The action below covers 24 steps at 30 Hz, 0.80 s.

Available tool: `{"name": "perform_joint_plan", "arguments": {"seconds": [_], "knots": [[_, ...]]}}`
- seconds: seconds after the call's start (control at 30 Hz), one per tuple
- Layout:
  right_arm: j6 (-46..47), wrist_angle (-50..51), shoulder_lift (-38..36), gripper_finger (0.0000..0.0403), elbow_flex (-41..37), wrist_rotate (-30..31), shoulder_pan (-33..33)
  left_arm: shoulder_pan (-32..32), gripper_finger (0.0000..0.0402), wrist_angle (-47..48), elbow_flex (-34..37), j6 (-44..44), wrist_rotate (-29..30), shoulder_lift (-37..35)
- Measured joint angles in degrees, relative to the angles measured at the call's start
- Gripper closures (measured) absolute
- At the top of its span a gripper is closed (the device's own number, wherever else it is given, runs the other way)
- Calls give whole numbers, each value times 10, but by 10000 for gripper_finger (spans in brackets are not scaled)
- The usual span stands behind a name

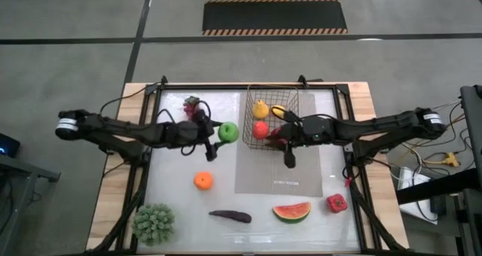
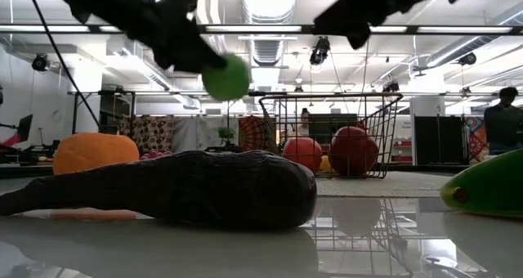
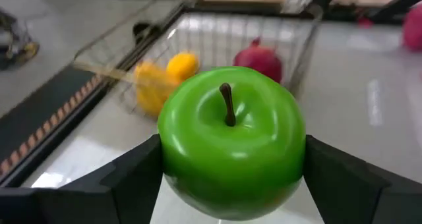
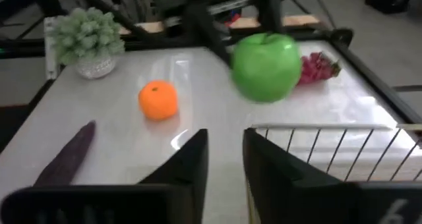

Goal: Build produce basket
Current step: Put the green apple into the wire basket

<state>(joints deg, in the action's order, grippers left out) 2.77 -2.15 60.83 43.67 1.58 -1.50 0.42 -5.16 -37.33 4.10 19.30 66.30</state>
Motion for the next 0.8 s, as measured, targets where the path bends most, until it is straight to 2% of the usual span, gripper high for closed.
{"name": "perform_joint_plan", "arguments": {"seconds": [0.17, 0.33, 0.57, 0.8], "knots": [[-45, 23, 52, 263, 63, 11, 0, -53, 103, 0, -41, 0, 32, 22], [-81, 73, 92, 240, 139, 11, 0, -74, 103, 31, -90, 1, 40, 68], [-101, 136, 148, 254, 215, 11, 0, -81, 104, 53, -148, 0, 40, 134], [-103, 158, 195, 276, 248, 10, 0, -82, 104, 52, -181, -11, 40, 166]]}}
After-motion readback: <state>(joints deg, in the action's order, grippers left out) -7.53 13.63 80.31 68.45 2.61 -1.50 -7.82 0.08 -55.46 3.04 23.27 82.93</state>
